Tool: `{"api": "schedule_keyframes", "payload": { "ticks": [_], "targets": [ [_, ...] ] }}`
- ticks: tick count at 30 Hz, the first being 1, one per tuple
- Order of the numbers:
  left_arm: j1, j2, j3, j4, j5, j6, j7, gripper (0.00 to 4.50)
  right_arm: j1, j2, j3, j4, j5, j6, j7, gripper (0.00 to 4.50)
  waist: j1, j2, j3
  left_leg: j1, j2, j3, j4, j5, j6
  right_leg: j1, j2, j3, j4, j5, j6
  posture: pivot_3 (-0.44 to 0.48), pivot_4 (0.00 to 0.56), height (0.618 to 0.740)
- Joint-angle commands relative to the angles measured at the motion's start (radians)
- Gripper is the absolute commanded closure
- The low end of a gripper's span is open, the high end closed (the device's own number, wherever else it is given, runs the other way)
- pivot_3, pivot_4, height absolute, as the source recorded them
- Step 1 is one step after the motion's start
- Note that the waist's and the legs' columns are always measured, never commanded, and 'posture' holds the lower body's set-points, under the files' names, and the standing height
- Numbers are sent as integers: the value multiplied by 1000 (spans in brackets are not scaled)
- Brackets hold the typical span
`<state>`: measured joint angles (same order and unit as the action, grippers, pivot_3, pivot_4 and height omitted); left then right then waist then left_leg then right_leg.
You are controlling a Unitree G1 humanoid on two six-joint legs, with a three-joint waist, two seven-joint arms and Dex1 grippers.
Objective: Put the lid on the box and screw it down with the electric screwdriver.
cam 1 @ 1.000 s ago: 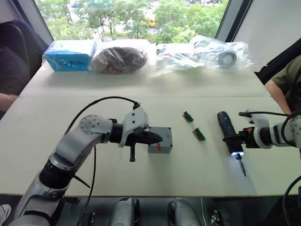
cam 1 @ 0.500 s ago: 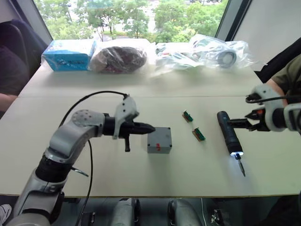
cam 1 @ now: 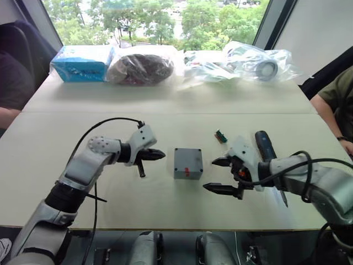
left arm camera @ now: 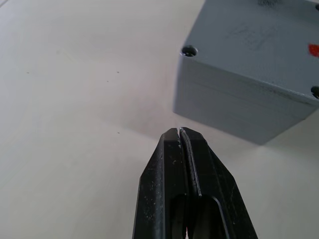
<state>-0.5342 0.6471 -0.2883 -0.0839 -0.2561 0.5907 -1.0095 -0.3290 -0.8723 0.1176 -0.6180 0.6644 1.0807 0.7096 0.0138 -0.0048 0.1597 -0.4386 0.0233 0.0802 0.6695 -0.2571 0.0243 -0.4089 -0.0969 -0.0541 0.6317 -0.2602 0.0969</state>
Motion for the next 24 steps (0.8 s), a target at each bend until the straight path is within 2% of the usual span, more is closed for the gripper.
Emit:
{"api": "schedule_keyframes", "payload": {
  "ticks": [1, 8, 17, 20, 24],
  "targets": [
    [-4, -27, -27, -26, 22, -24, -1, 4500, -19, 33, 46, 25, -55, -57, -7, 23, -1, 0, 0, 0, 0, 0, 0, 0, 0, 0, 0, 0, 0, 0, 0, 0, 150, 740],
    [-47, -93, -79, 24, 67, -57, 0, 4500, -13, 56, 109, 7, -52, -37, 23, 23, 2, 0, 0, 0, 0, 0, 0, 0, 0, 0, 0, 0, 1, 0, 0, 0, 150, 740],
    [-156, -190, -111, 170, 159, -111, 28, 4500, 2, 91, 74, -67, 44, 64, 11, 23, 1, -1, 0, 0, 0, 0, 1, 0, 0, 0, 0, -1, 1, 0, 0, 0, 150, 740],
    [-157, -157, -125, 183, 206, -133, 18, 4500, 1, 73, 19, -88, 64, 86, -5, 23, -1, 0, 0, 0, 0, -1, 1, 0, 0, 0, 0, 0, 1, 0, 0, 0, 150, 740],
    [-134, -87, -100, 154, 224, -122, -1, 4500, 6, -27, -97, -111, 115, 105, 44, 23, -1, 0, 0, 0, 0, 0, 1, 0, 0, 0, 0, 0, 2, 0, 0, 0, 150, 740]
  ]
}}
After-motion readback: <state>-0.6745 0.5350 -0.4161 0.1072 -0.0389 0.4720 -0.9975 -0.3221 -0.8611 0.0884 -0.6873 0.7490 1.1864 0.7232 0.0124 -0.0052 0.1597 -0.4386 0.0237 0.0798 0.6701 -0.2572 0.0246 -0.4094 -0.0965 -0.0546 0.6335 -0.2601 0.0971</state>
